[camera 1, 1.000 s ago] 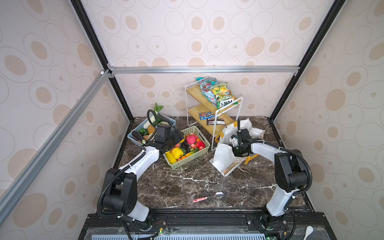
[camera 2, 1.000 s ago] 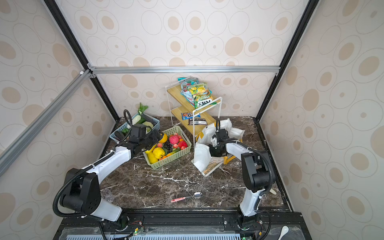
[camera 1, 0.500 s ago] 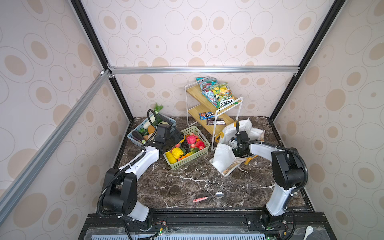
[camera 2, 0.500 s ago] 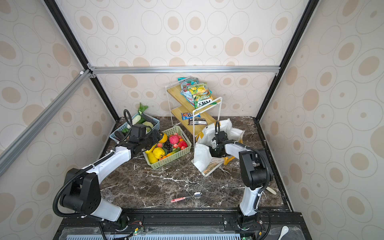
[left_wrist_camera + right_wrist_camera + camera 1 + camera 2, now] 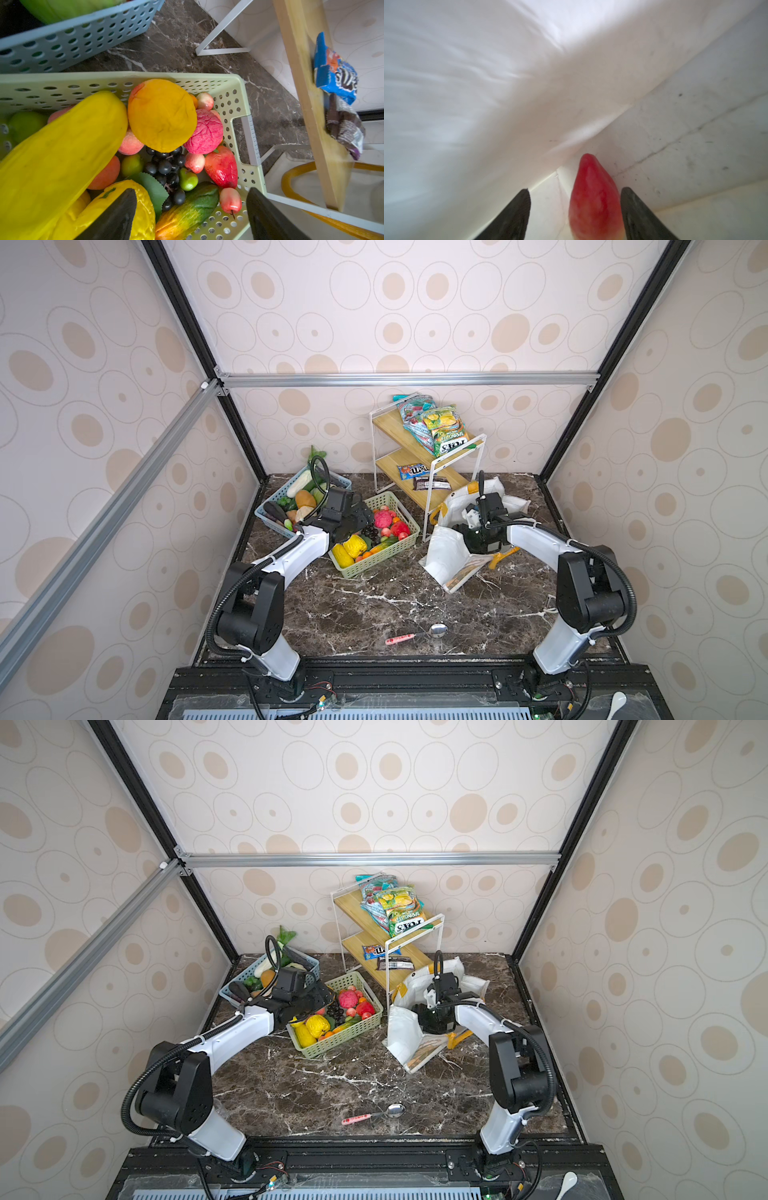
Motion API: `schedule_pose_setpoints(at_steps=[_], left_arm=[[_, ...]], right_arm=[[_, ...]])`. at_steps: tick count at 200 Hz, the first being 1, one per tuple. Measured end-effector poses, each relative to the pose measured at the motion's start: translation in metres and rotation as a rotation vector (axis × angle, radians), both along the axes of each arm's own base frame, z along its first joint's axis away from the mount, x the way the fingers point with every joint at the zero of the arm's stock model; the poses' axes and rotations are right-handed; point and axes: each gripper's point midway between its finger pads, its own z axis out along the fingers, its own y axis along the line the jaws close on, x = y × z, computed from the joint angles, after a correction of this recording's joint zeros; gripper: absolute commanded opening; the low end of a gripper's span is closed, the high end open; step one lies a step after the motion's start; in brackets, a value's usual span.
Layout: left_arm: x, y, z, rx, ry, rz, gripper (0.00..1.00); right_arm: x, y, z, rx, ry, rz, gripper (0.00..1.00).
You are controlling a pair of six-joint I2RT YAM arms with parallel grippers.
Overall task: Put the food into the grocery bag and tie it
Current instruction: 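Lower the red pear into the tote and open the right gripper, then raise the right gripper from the tote while the left moves over the vegetable basket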
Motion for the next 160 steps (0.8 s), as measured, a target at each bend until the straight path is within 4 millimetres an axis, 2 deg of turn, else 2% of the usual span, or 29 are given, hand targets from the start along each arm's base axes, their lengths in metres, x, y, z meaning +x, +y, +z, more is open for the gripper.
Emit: schedule_pose_setpoints(at_steps=[75, 119, 160], left_arm=[[0.015, 0.014, -0.018, 0.213, 0.035, -0.034, 0.83], [0.029, 0.019, -0.007, 0.321, 0.008, -0.061, 0.84], [0.035, 0.03, 0.003, 0.401, -0.007, -0.054, 0.86]], right_arm=[[-0.014, -0.028, 0.035, -0.148, -0.058, -0.012, 0.75], [-0.021, -0.044, 0.071, -0.21, -0.134, -0.041, 0.75], [-0.031, -0.056, 0.089, -0.262, -0.168, -0.06, 0.76]])
